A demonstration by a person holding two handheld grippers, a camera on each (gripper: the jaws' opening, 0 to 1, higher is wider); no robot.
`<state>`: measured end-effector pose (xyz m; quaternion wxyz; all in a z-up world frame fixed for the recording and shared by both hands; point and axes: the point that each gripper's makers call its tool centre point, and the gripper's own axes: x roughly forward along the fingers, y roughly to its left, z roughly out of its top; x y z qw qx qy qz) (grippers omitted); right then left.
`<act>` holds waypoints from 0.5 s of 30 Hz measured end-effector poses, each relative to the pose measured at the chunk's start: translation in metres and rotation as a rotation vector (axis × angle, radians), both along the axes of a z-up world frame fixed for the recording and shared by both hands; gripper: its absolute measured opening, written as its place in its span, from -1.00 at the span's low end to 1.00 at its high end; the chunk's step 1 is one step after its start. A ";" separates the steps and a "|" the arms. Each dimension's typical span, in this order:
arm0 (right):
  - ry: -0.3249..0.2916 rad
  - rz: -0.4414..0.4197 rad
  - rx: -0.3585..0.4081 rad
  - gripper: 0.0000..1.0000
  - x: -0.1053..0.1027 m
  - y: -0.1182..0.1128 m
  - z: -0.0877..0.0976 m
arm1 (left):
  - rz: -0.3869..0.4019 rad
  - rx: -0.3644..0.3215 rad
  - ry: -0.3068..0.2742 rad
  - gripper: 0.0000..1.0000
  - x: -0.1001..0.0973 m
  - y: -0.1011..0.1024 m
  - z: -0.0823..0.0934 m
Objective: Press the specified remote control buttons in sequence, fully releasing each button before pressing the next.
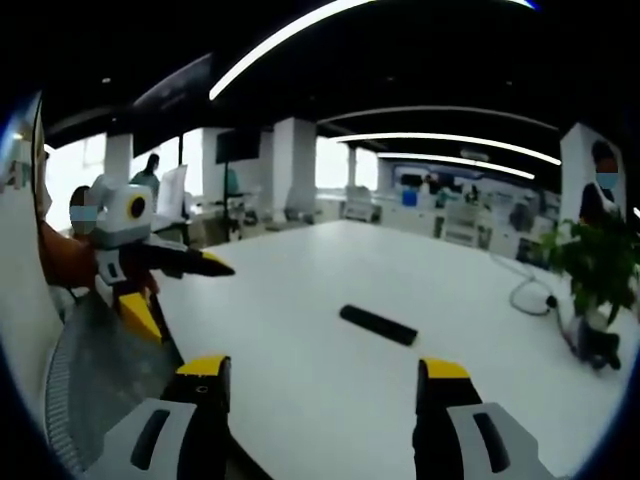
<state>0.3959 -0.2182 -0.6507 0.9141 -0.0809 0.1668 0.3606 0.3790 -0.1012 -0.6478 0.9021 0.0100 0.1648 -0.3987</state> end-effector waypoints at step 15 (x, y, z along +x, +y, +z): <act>0.002 -0.001 0.027 0.48 0.003 0.000 0.005 | -0.011 0.006 0.007 1.00 0.001 -0.002 0.000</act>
